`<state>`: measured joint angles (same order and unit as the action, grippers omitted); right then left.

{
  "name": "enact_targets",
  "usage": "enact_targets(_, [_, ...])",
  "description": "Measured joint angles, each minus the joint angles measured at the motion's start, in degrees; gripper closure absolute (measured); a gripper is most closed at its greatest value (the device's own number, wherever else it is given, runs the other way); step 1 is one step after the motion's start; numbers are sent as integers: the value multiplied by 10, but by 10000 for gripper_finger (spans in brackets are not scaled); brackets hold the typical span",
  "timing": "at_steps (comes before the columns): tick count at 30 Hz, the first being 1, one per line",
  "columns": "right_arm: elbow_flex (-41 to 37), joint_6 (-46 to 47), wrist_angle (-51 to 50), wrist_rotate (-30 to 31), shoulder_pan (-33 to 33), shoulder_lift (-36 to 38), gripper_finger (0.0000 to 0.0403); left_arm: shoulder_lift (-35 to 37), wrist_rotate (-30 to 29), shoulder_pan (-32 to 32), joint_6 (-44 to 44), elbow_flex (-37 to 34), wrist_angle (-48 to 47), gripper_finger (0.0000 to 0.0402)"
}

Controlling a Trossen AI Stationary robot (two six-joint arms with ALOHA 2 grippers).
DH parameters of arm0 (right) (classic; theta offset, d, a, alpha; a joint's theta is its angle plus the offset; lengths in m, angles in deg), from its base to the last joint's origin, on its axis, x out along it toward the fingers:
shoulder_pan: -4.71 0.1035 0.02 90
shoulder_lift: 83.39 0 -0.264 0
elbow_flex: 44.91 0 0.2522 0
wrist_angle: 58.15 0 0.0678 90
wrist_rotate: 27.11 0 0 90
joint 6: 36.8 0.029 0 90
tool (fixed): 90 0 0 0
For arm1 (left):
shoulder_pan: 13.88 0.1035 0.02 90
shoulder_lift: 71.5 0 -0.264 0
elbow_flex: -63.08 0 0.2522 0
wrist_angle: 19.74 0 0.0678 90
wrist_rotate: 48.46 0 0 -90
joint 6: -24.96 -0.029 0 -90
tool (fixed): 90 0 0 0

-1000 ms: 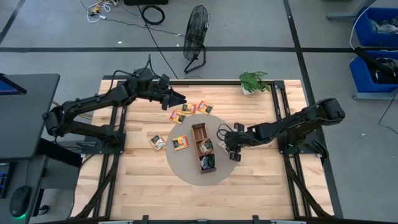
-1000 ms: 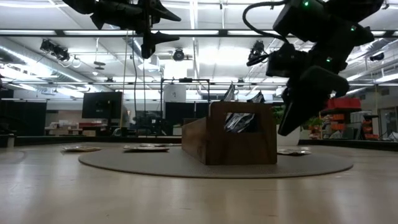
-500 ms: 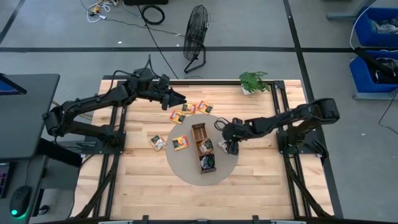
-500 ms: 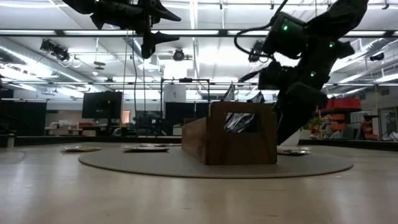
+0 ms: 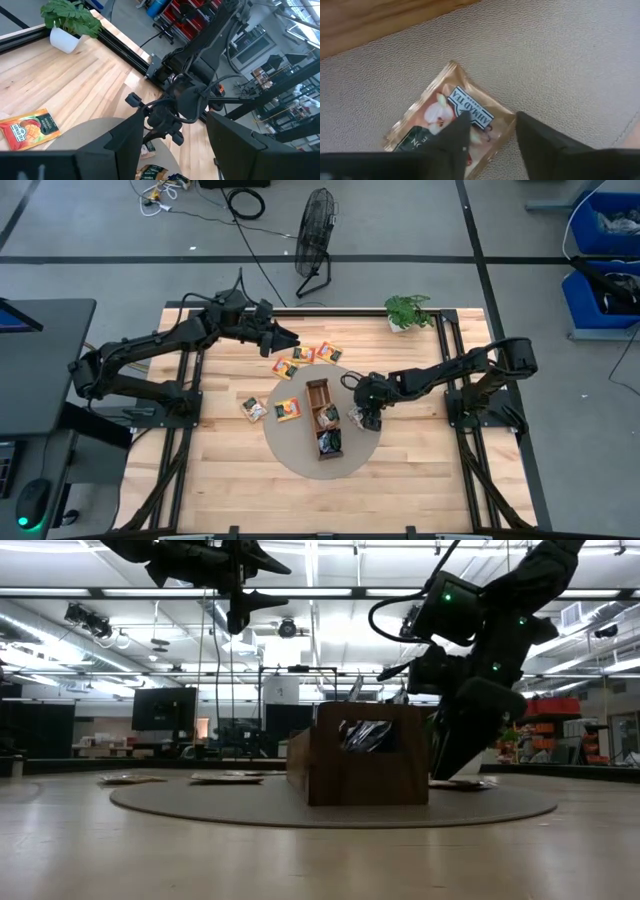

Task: Pick & Place Tea
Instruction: Put the brown tea bag into the middle section of the wooden organizer

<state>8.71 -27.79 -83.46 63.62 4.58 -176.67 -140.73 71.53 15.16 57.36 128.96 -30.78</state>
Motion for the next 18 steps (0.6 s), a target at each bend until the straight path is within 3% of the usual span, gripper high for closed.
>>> enact_targets(7, [-1,22,-5,-19,-2,9,389,0,0,0,0,0,0,181])
enact_targets(18, [51,1,-115,34,-5,64,401,0,0,0,20,0,0,181])
